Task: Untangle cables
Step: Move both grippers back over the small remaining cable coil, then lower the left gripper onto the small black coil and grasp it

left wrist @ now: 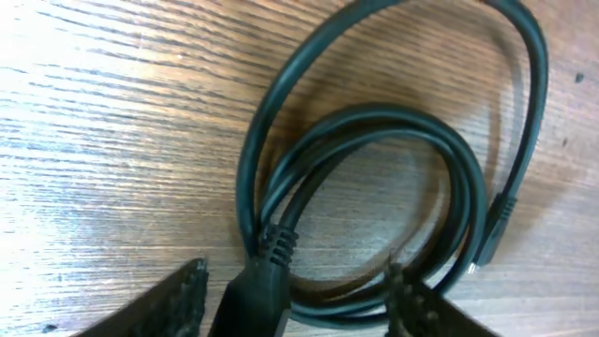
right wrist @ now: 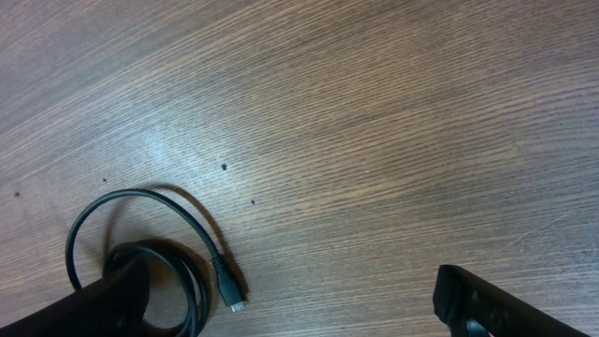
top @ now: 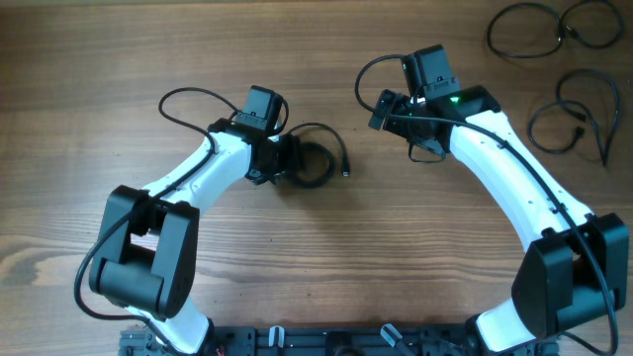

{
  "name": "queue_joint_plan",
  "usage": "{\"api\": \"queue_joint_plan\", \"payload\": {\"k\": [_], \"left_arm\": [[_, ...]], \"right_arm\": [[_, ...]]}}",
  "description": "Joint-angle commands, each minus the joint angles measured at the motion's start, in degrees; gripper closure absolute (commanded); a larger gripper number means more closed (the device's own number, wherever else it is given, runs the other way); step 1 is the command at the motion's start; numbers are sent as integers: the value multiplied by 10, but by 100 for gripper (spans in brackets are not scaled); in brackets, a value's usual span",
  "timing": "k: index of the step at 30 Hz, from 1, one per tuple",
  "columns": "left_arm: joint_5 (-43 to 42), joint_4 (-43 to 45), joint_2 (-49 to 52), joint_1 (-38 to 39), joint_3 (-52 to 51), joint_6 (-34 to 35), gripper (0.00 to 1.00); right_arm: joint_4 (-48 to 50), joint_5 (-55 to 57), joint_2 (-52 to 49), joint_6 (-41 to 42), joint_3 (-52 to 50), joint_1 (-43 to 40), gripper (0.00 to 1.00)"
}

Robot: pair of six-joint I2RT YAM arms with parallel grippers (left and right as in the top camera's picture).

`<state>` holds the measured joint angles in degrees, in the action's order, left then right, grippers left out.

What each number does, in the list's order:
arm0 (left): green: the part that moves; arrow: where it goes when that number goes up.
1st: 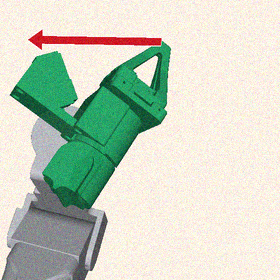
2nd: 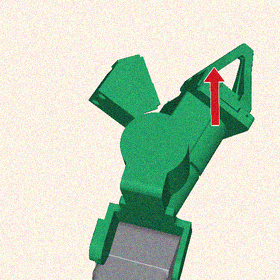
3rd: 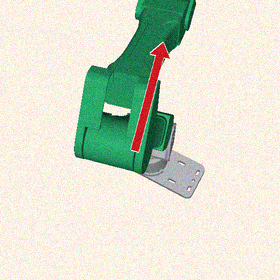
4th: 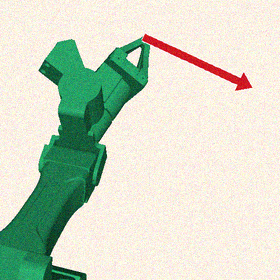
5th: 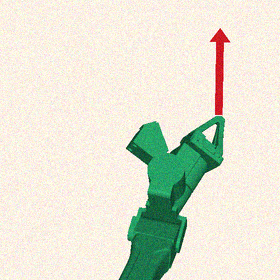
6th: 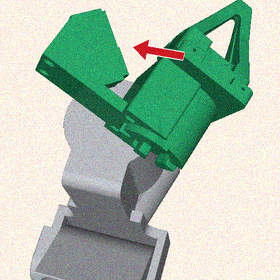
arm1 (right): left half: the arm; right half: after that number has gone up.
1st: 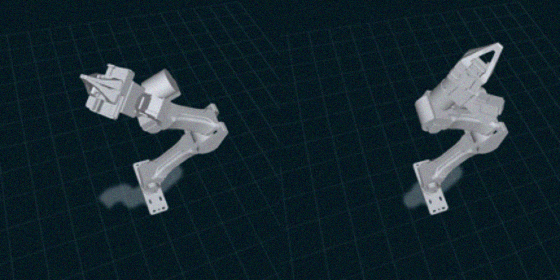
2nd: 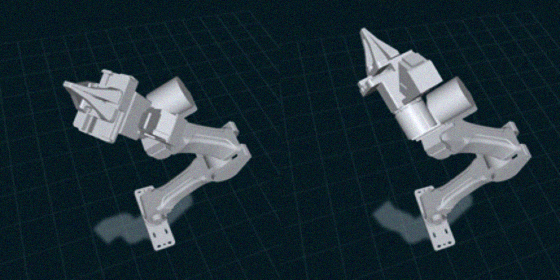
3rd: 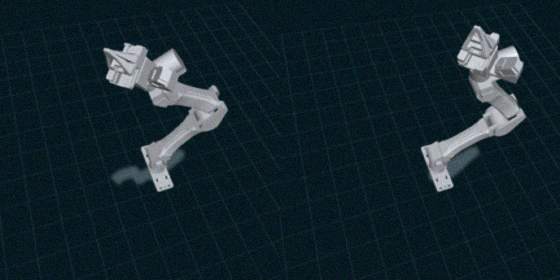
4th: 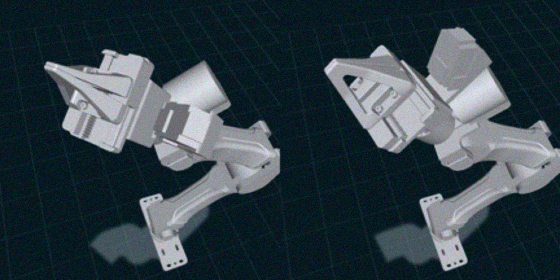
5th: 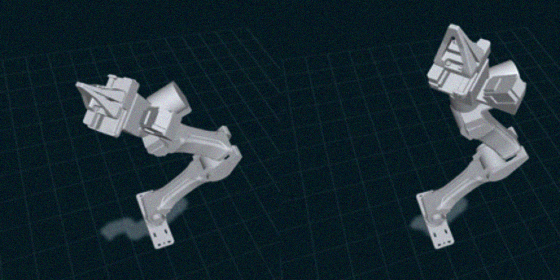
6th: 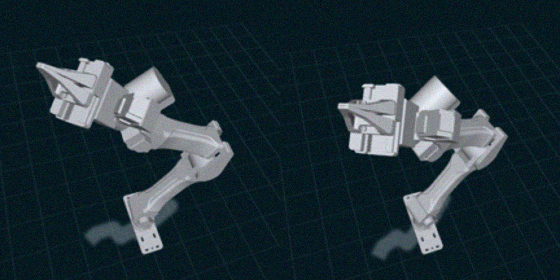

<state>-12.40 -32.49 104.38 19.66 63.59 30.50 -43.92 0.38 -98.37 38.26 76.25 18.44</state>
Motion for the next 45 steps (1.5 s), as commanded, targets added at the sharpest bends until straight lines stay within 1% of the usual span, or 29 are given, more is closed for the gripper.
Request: {"api": "queue_joint_plan", "payload": {"k": [1, 2, 6, 7, 8, 10, 12, 19, 21, 24, 29, 30, 31, 32, 33, 34, 35, 36, 37, 43, 44, 45], "left_arm": [[12, 2, 8, 2, 3, 0, 48], [12, 2, 8, 2, 3, 0, 51], [12, 2, 8, 2, 3, 0, 53], [12, 1, 8, 2, 3, 0, 55], [12, 1, 8, 2, 3, 0, 59], [11, -5, 8, 2, 3, 0, 62], [11, -14, 7, 2, 3, 0, 72], [11, -29, 4, 1, 4, 0, 92], [11, -36, -5, 1, 4, 0, 94], [11, -45, -35, 1, 4, 0, 93], [11, -83, -131, 1, 4, 0, 92], [11, -86, -149, 1, 4, 0, 88], [12, -84, -160, 1, 4, 0, 82], [15, -78, -165, 1, 4, 0, 70], [24, -68, -165, 1, 4, 0, 65], [47, -59, -159, 1, 4, 5, 53], [80, -49, -152, 1, 4, 30, 50], [100, -38, -140, 1, 4, 54, 49], [101, -23, -128, 1, 4, 63, 45], [102, 42, -38, 0, 4, 123, 44], [102, 52, -25, -1, 4, 125, 47], [112, 56, -17, -1, 4, 125, 47]], "right_arm": [[-2, -4, -8, -8, -3, 3, 0], [-2, -4, -8, -8, -3, 3, 0], [-3, -4, -8, -9, -3, 3, 0], [-3, -4, -8, -9, -3, 3, 0], [-2, -4, -8, -9, -3, 3, 0], [-2, -4, -8, -9, -3, 3, 0], [-2, -4, -8, -12, -3, 3, 0], [-2, -2, -8, -13, -3, 3, 0], [-2, -2, -8, -12, -3, 3, 0], [-1, -2, -8, -12, -3, 3, 0], [-1, -2, -8, -12, -3, 3, 0], [-1, -2, -8, -12, -3, 3, 0], [0, -2, -8, -12, -3, 3, 0], [-1, -2, -8, -12, -3, 3, 0], [-1, -2, -8, -12, -3, 3, 0], [-1, -2, -8, -12, -3, 3, 0], [-1, -2, -8, -12, -3, 3, 0], [-1, -2, -8, -12, -3, 3, 0], [-1, -2, -8, -12, -3, 3, 0], [-1, -2, -8, -12, -3, 3, 0], [-1, -2, -8, -12, -3, 3, 0], [-1, -2, -8, -12, -3, 3, 0]]}}
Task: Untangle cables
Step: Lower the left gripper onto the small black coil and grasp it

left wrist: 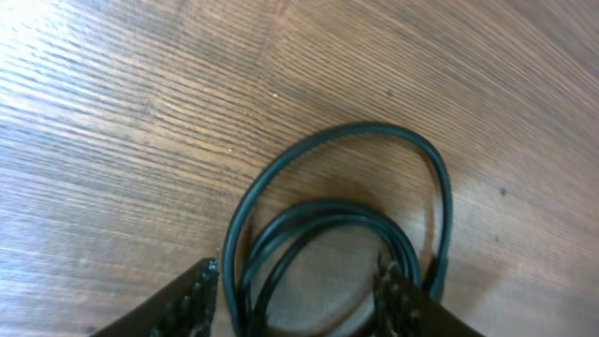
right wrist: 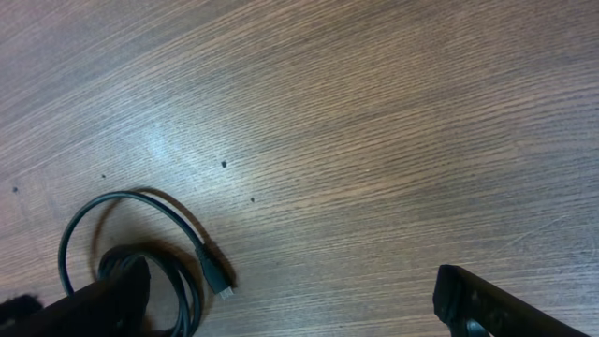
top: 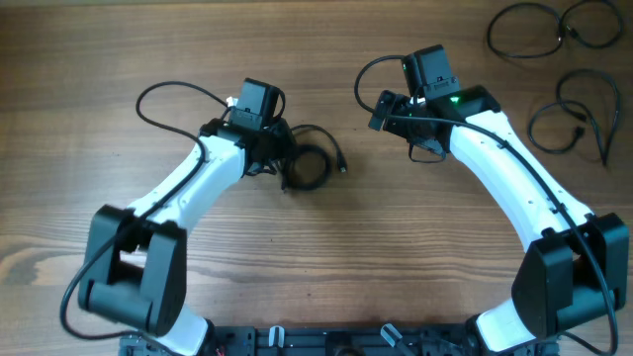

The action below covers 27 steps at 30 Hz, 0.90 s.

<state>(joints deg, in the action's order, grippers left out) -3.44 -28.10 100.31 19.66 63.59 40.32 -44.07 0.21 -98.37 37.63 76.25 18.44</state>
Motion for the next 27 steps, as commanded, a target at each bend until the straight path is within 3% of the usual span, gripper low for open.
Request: {"api": "queue_joint_plan", "payload": {"k": [1, 7, 10, 17, 19, 20, 23, 27], "left_arm": [[35, 13, 29, -1, 4, 26, 48], [42, -4, 55, -5, 4, 54, 49], [42, -4, 58, -5, 4, 53, 57], [33, -14, 91, 1, 2, 53, 58], [33, -14, 92, 1, 2, 52, 66], [33, -15, 92, 1, 2, 51, 76], [33, -15, 92, 1, 2, 51, 92], [23, -15, 83, 0, 3, 51, 96]], "right_arm": [[1, 0, -8, -6, -3, 3, 0], [1, 0, -8, -6, -3, 3, 0], [1, -1, -8, -6, -3, 3, 0], [1, 0, -8, -6, -3, 3, 0], [1, -1, -8, -5, -3, 3, 0], [1, -1, -8, -6, -3, 3, 0], [1, 0, -8, -6, -3, 3, 0], [2, 0, -8, -6, -3, 3, 0]]}}
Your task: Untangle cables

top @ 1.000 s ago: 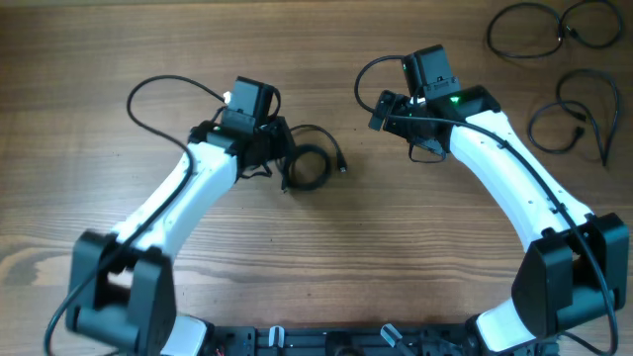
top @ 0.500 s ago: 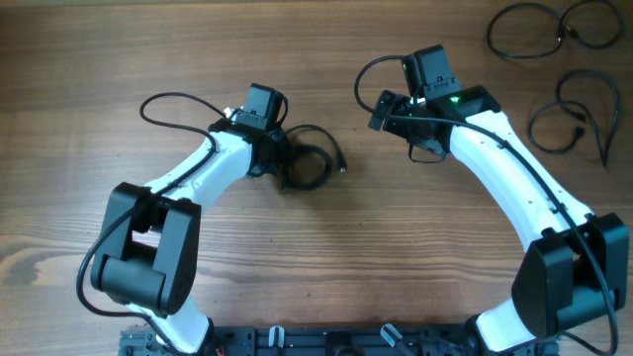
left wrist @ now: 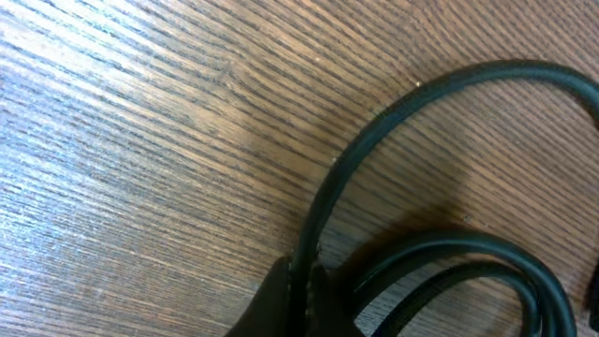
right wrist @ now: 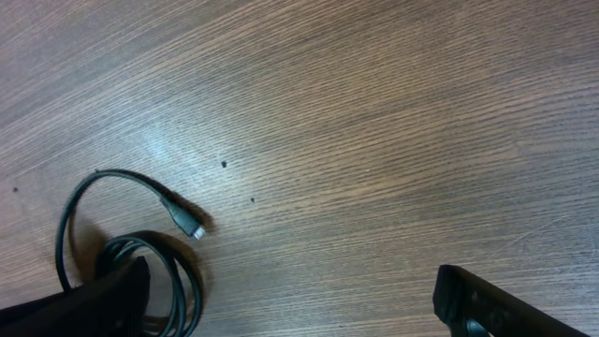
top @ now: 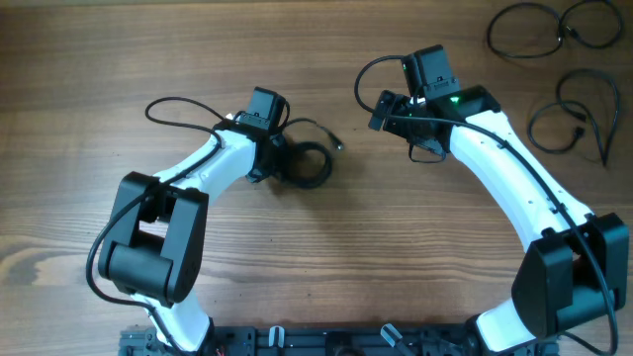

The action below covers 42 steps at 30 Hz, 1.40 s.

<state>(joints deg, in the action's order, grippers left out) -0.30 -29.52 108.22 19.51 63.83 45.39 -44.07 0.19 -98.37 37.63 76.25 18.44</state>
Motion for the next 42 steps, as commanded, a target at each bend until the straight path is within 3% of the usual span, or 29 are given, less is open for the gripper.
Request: {"api": "queue_joint_plan", "payload": {"k": [1, 8, 17, 25, 28, 31, 33, 34, 35, 37, 42], "left_arm": [[-22, -1, -8, 2, 1, 1, 96], [-37, -32, -171, 2, 0, 1, 96], [-63, -59, -383, 2, 0, 1, 96], [-63, -19, -464, 0, 0, 6, 96], [-61, -18, -485, -25, 1, 50, 96], [-83, -15, -513, -57, 1, 93, 96], [-89, -4, -527, -66, 1, 96, 96], [-87, 0, -539, -74, 1, 111, 96], [-86, -3, -549, -84, 0, 172, 96], [-87, 0, -556, -94, 0, 239, 96], [-86, 2, -557, -101, 0, 276, 96]], "right_arm": [[2, 0, -8, -6, -3, 3, 0], [0, -6, -8, -6, -3, 4, 0], [17, -276, -8, -163, -3, 4, 0], [16, -394, -8, -180, -3, 4, 0], [-11, -427, -8, -227, -3, 4, 0], [-12, -455, -8, -179, -3, 4, 0], [1, -501, -8, -204, -3, 5, 0], [10, -549, -8, -275, -3, 12, 0], [14, -588, -8, -362, -3, 28, 0], [33, -595, -8, -424, -3, 55, 0], [163, -525, -8, -400, -3, 139, 0]]}}
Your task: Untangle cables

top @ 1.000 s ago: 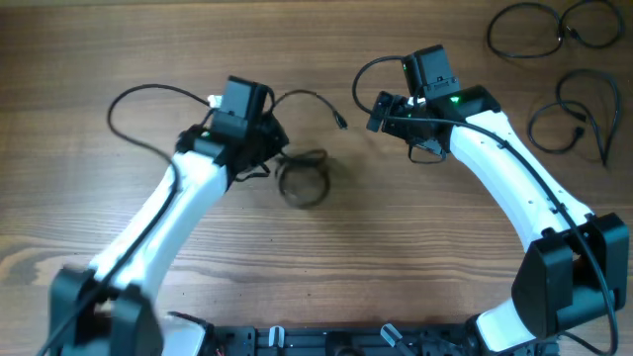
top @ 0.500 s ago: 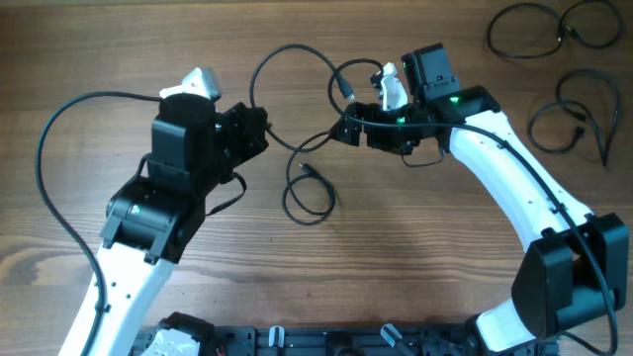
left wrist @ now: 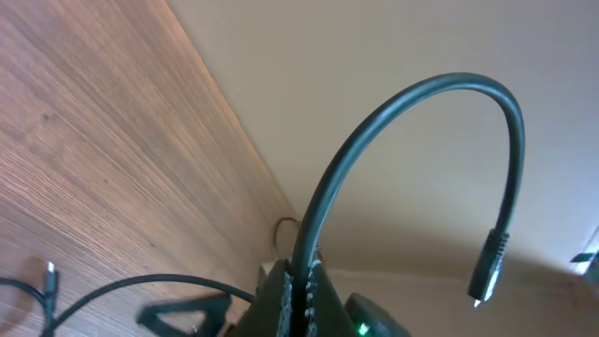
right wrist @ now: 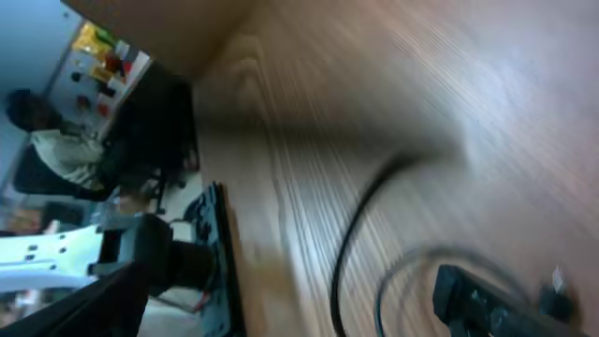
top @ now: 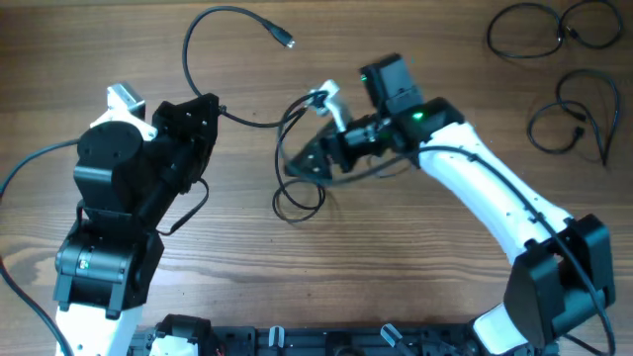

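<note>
A black cable [top: 213, 20] runs from my left gripper [top: 203, 117] in an arc to its free plug [top: 287, 42], and the other way to loose loops [top: 295, 206] on the table. My left gripper [left wrist: 301, 281] is raised high and shut on that cable [left wrist: 412, 98], with the plug [left wrist: 487, 276] hanging beyond. My right gripper [top: 309, 160] is down among the loops. In its blurred wrist view the right gripper [right wrist: 290, 300] is open, with a strand of cable [right wrist: 351, 243] between its fingers.
Several other black cables lie at the far right: one loop [top: 522, 28], another [top: 593, 20] beside it, and a third [top: 574, 114] below. The wooden table [top: 445, 277] stretches around the arms.
My left gripper, shut on the cable beside the coil on the table, now stands high at the left with the cable pulled out. The right arm has come left and down to the loops.
My left gripper hung open over the coiled cable near its plug, then open over the loop, then shut on a strand, while the right arm stayed still. Now the left holds the cable up, the coil is loosened, and the right gripper is at the loops.
</note>
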{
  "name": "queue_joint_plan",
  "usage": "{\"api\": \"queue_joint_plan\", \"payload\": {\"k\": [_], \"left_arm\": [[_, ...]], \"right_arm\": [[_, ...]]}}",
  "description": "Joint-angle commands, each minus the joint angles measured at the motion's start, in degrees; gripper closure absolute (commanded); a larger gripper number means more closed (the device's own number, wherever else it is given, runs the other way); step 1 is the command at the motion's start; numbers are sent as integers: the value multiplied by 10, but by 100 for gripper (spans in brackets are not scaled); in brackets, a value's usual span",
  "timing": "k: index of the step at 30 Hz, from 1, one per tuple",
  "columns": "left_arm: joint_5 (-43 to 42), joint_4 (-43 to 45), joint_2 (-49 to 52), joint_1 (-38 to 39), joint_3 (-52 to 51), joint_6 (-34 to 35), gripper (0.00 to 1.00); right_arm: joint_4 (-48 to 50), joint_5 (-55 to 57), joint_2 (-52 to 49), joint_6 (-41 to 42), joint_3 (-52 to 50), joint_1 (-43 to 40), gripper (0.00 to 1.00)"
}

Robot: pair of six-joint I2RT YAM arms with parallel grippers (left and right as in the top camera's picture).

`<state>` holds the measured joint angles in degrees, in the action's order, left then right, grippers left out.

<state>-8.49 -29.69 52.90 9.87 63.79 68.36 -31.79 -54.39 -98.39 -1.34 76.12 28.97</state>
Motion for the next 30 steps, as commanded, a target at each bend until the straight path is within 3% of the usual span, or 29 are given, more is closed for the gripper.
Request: {"api": "queue_joint_plan", "payload": {"k": [1, 3, 7, 14, 18, 20, 22, 23, 24, 25, 26, 30], "left_arm": [[-5, 4, -3, -9, 1, 75, 96], [-12, 6, -4, -22, 1, 119, 96], [-50, 43, -4, -36, 1, 132, 96], [-57, 37, -5, -99, 1, 131, 96], [-56, 10, -5, -131, 1, 131, 96], [-56, 2, -5, -143, 1, 131, 96], [-57, -3, -5, -149, 1, 131, 96], [-57, -5, -5, -149, 1, 131, 96], [-60, -8, -5, -149, 1, 131, 96], [-65, -8, -5, -149, 1, 131, 96], [-76, -7, -5, -149, 1, 131, 96], [-89, 4, -5, -149, 1, 169, 96]], "right_arm": [[74, 24, -8, -4, -1, 48, 0], [131, 149, -8, 92, -1, 76, 0], [144, 296, -8, 170, -1, 97, 3], [136, 321, -8, 210, -1, 96, 73], [145, 325, -7, 229, -1, 96, 92], [151, 324, -7, 246, -1, 96, 96], [159, 323, -7, 255, -1, 96, 96], [163, 323, -7, 255, -1, 96, 86], [166, 323, -7, 265, -1, 96, 53], [169, 323, -7, 278, -1, 96, 46], [179, 322, -7, 285, -1, 96, 31], [187, 314, -7, 263, -1, 96, 30]]}}
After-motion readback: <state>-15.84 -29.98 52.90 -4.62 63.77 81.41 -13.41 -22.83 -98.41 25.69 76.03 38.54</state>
